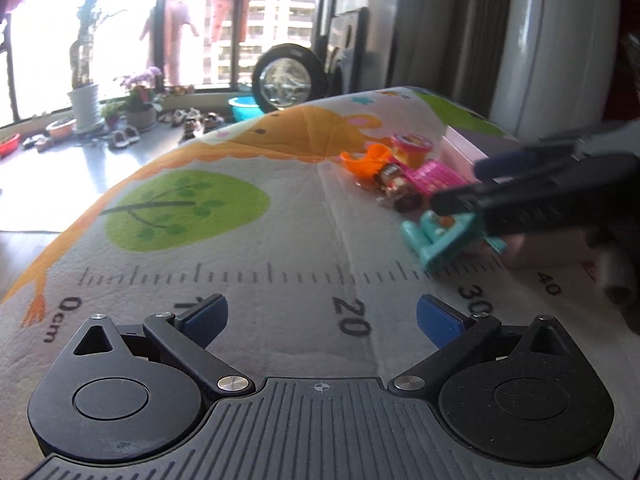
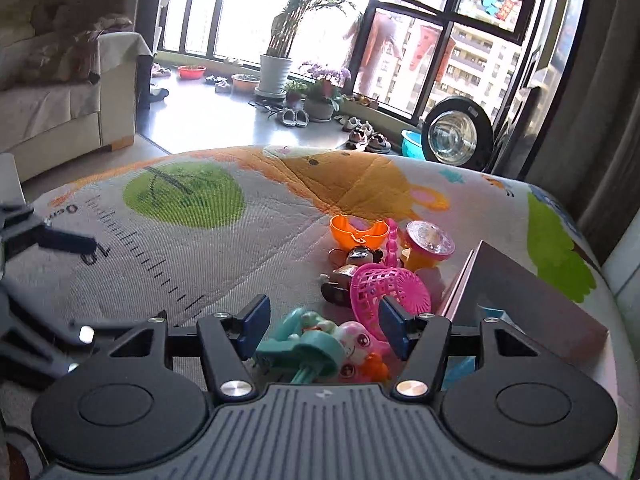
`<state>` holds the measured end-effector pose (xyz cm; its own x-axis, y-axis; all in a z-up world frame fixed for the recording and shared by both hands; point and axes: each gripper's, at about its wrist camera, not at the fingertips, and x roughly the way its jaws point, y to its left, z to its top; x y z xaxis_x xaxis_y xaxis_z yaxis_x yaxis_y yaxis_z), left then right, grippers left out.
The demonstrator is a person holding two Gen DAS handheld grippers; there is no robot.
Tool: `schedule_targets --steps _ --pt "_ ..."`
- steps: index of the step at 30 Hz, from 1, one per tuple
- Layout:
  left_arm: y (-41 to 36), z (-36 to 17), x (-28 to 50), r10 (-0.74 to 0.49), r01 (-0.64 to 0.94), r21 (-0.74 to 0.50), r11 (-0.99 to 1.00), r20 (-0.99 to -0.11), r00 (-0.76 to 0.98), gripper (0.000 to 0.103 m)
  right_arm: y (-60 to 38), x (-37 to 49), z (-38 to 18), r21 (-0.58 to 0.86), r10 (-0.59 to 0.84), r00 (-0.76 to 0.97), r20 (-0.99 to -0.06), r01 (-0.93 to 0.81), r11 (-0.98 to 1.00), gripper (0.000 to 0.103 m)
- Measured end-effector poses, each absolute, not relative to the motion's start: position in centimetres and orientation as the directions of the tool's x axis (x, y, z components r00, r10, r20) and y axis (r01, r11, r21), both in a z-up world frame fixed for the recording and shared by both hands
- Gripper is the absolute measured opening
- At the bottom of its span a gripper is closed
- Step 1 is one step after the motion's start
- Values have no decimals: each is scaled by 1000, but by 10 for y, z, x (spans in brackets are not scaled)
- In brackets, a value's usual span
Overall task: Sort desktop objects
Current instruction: 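Grasp the pink-and-white cat figurine with the right tool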
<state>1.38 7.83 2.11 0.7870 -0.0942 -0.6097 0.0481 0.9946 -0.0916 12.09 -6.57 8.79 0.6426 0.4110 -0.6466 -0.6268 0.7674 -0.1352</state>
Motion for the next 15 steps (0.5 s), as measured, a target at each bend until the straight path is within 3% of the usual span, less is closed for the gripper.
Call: schedule_targets --steps 4,5,8,9,13,15 --pt "56 19 5 -185 164 -91 982 -606 773 103 -69 139 83 45 423 497 -758 -607 794 61" --pt "54 20 3 -201 178 -98 979 -601 773 103 -72 133 86 91 456 459 -762 -622 778 66" --pt "50 22 -1 -246 217 -121 969 -595 765 103 -83 118 104 320 628 262 -733 -682 658 66" --pt "49 22 -1 -256 225 -127 966 -595 762 103 -83 112 111 300 630 291 -720 -688 661 67" --pt "41 20 -1 -268 237 -133 962 -600 754 103 -65 111 111 -47 432 561 -706 -646 762 74" --pt "39 19 -2 -259 234 -122 965 -606 752 103 -57 123 95 -108 369 588 -720 -620 777 74"
